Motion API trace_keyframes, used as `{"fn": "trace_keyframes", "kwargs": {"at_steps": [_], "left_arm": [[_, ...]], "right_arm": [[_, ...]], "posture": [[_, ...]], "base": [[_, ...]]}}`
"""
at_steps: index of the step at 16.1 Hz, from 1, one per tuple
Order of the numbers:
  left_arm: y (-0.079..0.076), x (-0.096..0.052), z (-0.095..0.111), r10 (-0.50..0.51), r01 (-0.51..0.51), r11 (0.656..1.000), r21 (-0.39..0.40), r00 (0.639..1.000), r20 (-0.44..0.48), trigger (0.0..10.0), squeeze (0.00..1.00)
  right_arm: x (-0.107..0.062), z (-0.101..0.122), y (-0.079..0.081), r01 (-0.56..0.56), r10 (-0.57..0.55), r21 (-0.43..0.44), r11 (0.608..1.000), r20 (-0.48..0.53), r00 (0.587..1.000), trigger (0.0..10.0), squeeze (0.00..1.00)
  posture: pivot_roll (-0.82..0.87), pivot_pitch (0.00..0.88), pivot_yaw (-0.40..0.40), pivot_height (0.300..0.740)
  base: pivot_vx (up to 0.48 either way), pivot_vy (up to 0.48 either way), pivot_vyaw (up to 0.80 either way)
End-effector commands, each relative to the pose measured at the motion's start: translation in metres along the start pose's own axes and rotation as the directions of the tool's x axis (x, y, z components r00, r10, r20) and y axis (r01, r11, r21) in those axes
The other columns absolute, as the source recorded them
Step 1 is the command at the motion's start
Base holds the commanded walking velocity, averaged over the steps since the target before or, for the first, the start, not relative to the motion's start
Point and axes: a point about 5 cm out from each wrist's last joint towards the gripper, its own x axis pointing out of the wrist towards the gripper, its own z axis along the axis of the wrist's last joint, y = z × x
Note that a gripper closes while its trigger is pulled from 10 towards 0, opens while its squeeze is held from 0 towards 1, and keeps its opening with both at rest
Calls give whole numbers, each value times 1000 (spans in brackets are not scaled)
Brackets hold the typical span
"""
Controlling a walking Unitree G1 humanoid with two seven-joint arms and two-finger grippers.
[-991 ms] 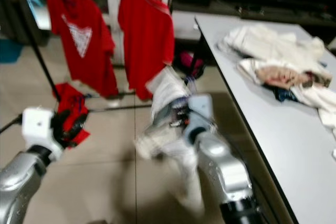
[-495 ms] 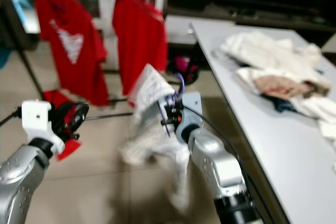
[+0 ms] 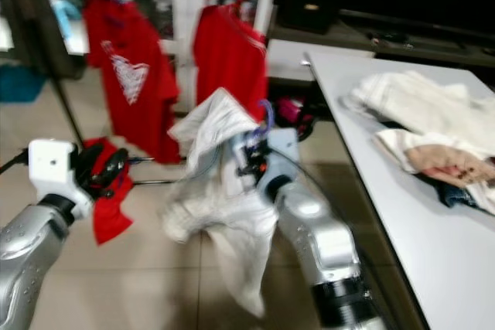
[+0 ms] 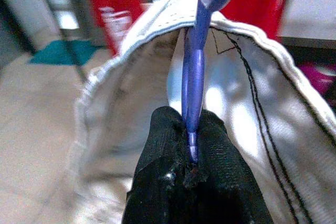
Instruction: Hang hanger
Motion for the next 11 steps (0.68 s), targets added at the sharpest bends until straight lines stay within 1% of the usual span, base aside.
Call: {"fn": "trace_keyframes", "kwargs": {"at_steps": [1,4,7,11], "left_arm": [[4,0,-1,11,-11,1000,-1,1000,-13,10000,0],[4,1,-3,2,-2,1000,12,1000,-20,10000,0],[2,0,-7,-2,2,1000,7,999,-32,10000,0],[0,1,-6,-17,17,1000,9,999,-33,10000,0]], "right_arm": [[1,12,-3,15,-15,1,1000,62,998,10000,0],[2,13,-4,25,-25,1,1000,67,997,10000,0],[1,13,-6,26,-25,-21,999,71,997,10000,0],[0,12,-3,14,-11,-42,999,70,997,10000,0]], "posture": [[-19,8,-120,740],[-21,0,-121,740],[-26,0,-110,740],[-21,0,-108,740]], "base": [[405,0,0],[405,0,0],[410,0,0],[411,0,0]]}}
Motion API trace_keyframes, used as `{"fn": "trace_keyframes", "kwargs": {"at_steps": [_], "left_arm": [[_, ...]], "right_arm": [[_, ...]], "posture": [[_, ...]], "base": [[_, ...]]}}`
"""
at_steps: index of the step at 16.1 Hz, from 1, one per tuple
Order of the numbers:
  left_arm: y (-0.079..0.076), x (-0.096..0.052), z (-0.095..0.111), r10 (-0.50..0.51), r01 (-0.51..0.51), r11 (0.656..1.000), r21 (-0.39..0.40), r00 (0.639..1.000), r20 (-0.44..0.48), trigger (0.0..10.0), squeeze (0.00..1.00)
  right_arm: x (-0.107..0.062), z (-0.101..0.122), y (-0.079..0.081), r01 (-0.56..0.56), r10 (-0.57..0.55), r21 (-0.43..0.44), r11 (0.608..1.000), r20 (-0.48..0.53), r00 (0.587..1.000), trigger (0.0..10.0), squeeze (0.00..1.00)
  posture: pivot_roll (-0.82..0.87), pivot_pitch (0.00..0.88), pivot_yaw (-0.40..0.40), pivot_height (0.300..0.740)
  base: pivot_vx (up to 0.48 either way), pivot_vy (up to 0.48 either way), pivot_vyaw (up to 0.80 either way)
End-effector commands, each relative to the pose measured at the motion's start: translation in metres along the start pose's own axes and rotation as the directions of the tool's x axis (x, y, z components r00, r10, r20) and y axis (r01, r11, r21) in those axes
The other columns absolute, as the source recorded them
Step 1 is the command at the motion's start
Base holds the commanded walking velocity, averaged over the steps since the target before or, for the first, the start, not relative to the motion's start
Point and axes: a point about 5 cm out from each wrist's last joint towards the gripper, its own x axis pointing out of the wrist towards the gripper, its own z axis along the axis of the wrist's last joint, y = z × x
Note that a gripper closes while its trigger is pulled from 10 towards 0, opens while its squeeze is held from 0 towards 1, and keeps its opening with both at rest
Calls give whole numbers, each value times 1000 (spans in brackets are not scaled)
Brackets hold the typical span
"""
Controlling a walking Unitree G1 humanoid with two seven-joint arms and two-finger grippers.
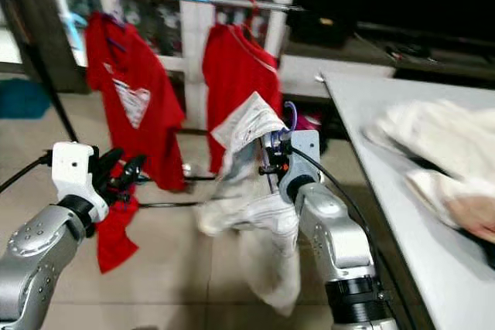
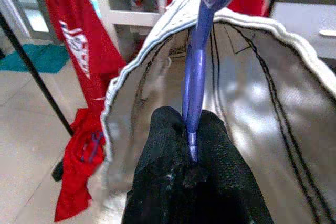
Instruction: Hang hanger
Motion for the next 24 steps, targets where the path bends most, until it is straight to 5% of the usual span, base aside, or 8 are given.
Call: {"fn": "trace_keyframes", "kwargs": {"at_steps": [1,5,9,19,24], "left_arm": [[0,-1,1,-2,2,1000,7,1000,-1,10000,0],[-3,-6,-1,-18,18,1000,24,1000,-13,10000,0],[-5,-5,4,-41,40,998,51,999,1,10000,0],[-9,-6,7,-69,69,996,56,998,2,10000,0],[-14,-5,7,-123,124,989,78,992,-10,10000,0]], "right_arm": [[0,17,9,-42,43,-17,999,85,995,10000,0],[1,12,11,-65,71,-103,993,47,996,10000,0],[1,12,13,-62,68,-108,992,54,996,10000,0],[1,11,12,-65,73,-131,989,59,996,10000,0],[-1,17,-9,11,7,-256,967,68,998,10000,0]], "posture": [[-14,0,-109,740],[4,0,-113,740],[9,0,-111,740],[14,0,-115,740],[10,0,-109,740]], "base": [[416,0,0],[413,0,200],[419,0,800],[420,0,0],[420,0,0]]}}
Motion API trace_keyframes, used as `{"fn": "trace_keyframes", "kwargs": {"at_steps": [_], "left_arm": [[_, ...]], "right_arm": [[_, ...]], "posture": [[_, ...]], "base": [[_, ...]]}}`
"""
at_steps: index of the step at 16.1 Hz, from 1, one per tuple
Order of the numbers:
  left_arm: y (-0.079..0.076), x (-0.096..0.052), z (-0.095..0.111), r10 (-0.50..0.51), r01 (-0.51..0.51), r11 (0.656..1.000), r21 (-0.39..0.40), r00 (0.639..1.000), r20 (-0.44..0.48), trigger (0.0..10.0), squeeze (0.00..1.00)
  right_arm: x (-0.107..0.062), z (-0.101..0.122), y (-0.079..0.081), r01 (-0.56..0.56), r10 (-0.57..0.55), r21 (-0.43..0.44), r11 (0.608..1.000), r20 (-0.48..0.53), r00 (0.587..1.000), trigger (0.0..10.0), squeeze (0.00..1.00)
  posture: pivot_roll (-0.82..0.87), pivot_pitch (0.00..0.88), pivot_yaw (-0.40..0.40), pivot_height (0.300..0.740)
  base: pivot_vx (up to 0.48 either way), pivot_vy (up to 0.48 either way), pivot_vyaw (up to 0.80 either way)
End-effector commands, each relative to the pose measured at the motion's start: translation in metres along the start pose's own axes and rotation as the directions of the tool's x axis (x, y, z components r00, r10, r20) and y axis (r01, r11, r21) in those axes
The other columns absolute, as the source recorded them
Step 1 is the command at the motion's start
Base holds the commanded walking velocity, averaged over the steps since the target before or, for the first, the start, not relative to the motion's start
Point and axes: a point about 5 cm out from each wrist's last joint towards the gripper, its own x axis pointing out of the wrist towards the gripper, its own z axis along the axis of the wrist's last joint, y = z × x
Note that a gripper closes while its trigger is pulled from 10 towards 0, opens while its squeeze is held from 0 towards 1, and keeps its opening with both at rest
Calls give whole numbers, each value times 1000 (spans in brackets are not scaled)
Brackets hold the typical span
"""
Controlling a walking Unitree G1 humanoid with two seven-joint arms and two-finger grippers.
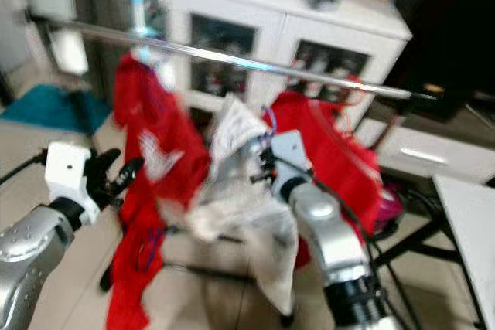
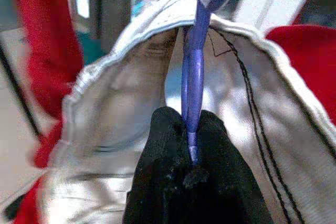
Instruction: Hang hanger
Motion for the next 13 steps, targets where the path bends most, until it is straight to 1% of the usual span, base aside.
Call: {"fn": "trace_keyframes", "kwargs": {"at_steps": [1,2,3,4,5,6,7,8,9,10,11,13], "left_arm": [[-7,2,5,-47,46,999,25,999,10,10000,0],[-12,2,11,-109,107,993,51,994,33,10000,0],[-17,1,16,-174,170,983,68,983,53,10000,0],[-21,-1,21,-224,219,973,79,972,70,10000,0],[-23,-2,21,-258,252,964,85,964,67,10000,0],[-27,-4,21,-307,300,949,100,950,54,10000,0],[-32,-7,23,-376,369,922,119,926,40,10000,0],[-34,-8,25,-411,402,905,137,911,41,10000,0],[-35,-8,27,-431,422,896,136,901,51,10000,0],[-36,-10,27,-449,439,887,143,892,45,10000,0],[-35,-10,27,-447,437,888,146,894,45,10000,0],[-34,-12,27,-445,435,888,147,894,43,10000,0]], "right_arm": [[-1,22,-11,32,-34,28,999,89,995,10000,0],[-1,34,-11,16,-26,71,997,136,990,10000,0],[0,42,-11,5,-18,83,997,159,987,10000,0],[2,51,-10,-4,-4,47,999,187,982,10000,0],[5,59,-8,-23,17,30,999,205,979,10000,0],[10,66,-7,-38,30,36,999,202,979,10000,0],[20,75,-6,-51,42,41,998,189,981,10000,0],[29,79,-5,-47,37,54,997,165,986,10000,0],[43,79,-5,-36,32,39,999,101,994,10000,0],[59,77,-7,-7,6,43,999,29,1000,10000,0],[68,80,-6,-12,11,78,997,16,1000,10000,0],[78,88,-4,-12,9,118,993,23,1000,10000,0]], "posture": [[9,0,-108,740],[9,0,-109,740],[10,0,-111,740],[10,0,-111,740],[8,0,-111,740],[7,0,-111,740],[8,0,-113,740],[9,0,-114,740],[8,0,-113,740],[15,0,-117,740],[23,0,-123,740],[31,0,-128,740]], "base": [[394,0,0],[0,0,0],[0,0,0],[0,0,0],[0,0,0],[0,0,0],[0,0,0],[0,0,0],[0,0,0],[0,0,0],[0,0,0],[0,0,0]]}}
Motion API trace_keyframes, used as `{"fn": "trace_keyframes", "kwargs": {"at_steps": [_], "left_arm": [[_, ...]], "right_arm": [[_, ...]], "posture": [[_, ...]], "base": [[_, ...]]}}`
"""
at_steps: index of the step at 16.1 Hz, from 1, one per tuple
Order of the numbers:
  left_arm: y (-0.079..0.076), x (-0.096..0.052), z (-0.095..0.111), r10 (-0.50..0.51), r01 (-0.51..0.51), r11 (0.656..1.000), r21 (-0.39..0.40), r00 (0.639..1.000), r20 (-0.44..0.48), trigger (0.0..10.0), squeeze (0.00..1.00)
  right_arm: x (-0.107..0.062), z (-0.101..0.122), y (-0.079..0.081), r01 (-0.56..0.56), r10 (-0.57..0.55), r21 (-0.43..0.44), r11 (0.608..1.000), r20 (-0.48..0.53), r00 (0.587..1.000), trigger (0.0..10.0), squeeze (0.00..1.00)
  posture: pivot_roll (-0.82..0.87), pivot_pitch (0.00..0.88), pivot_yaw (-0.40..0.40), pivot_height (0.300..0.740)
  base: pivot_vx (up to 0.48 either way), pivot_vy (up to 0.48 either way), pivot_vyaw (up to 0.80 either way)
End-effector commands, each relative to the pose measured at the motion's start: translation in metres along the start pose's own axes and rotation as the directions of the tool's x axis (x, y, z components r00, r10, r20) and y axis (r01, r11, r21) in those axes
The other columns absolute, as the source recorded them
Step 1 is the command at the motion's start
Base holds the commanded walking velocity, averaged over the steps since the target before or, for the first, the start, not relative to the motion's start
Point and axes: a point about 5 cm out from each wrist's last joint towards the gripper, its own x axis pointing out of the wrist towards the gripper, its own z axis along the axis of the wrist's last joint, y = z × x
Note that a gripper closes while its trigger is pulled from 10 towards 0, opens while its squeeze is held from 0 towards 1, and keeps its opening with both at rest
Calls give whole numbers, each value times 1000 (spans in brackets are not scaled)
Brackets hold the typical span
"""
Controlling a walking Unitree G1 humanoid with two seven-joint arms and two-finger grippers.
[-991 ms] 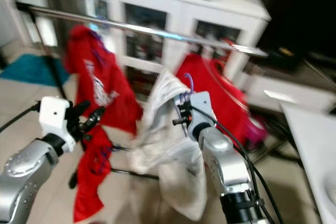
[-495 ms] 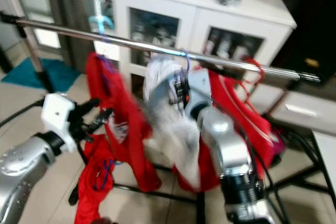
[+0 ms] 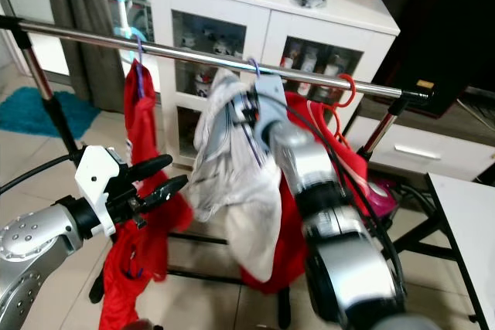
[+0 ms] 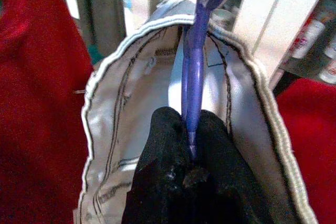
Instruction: Hang hanger
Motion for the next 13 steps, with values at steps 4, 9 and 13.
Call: {"fn": "trace_keyframes", "kwargs": {"at_steps": [4,9,13], "left_arm": [[-2,-2,3,-15,15,1000,8,1000,15,10000,0],[0,-2,-2,-4,4,1000,6,1000,-6,10000,0],[2,0,-8,31,-31,1000,-3,999,-25,10000,0]], "right_arm": [[7,12,-3,25,-25,5,1000,7,1000,10000,0],[6,9,-8,-40,41,10,999,-8,999,10000,1000],[-16,16,-12,-126,126,-13,992,-3,992,10000,1000]], "posture": [[37,0,-133,740],[35,0,-131,740],[25,0,-123,740]], "base": [[0,0,0],[0,0,0],[0,0,0]]}}
